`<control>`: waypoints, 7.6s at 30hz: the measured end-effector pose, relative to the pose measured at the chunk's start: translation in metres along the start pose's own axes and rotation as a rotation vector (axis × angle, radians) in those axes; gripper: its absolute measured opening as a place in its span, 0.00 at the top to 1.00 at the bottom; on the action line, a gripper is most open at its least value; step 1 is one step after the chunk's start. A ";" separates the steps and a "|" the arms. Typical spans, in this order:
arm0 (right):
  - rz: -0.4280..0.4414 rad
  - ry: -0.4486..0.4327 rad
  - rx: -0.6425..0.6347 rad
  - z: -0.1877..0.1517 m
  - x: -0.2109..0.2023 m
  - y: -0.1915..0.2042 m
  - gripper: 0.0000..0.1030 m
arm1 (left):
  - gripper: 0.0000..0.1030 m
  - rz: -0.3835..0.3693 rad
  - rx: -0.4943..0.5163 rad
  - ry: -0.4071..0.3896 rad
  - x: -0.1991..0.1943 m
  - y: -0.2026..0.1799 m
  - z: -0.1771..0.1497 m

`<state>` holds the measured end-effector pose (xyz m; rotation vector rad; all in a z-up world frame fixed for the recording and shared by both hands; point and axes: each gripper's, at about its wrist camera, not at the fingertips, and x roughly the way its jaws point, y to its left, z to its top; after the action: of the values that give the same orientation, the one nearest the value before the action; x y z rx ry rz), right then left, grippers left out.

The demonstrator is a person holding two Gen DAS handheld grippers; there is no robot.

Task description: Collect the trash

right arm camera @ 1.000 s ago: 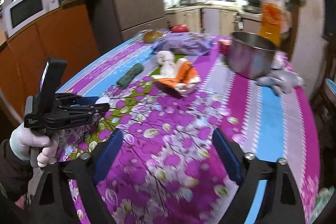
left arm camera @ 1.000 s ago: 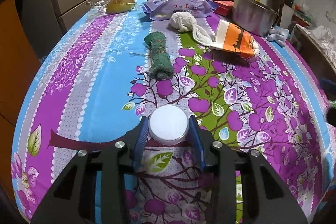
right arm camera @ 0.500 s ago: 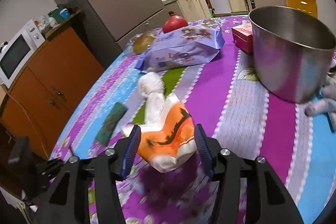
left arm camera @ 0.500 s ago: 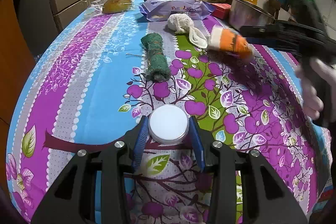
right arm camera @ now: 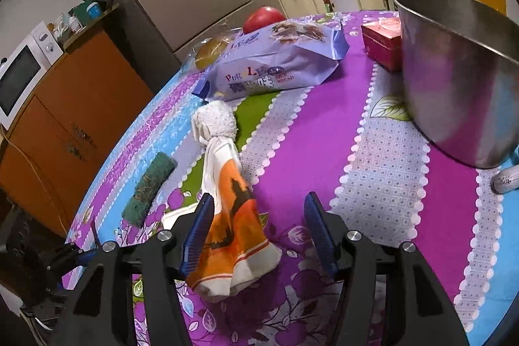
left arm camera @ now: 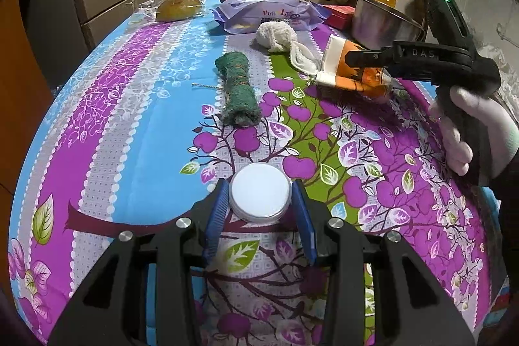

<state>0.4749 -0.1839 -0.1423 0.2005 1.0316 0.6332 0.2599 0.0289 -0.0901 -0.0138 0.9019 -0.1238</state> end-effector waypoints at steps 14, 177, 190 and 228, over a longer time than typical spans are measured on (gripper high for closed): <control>0.026 0.010 -0.019 -0.017 -0.005 0.009 0.81 | 0.63 0.000 0.001 0.000 0.000 0.000 0.000; -0.969 -0.212 0.407 -0.381 -0.525 -0.168 0.85 | 0.63 -0.517 0.550 0.047 -0.052 -0.520 -0.038; -0.962 -0.203 0.412 -0.382 -0.516 -0.172 0.85 | 0.63 -0.506 0.563 0.066 -0.047 -0.528 -0.042; -1.037 -0.330 0.403 -0.393 -0.537 -0.142 0.28 | 0.22 -0.454 0.551 0.007 -0.052 -0.520 -0.038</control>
<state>0.0073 -0.6605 -0.0113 0.0902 0.7901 -0.5385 0.1454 -0.4801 -0.0398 0.2956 0.8351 -0.7915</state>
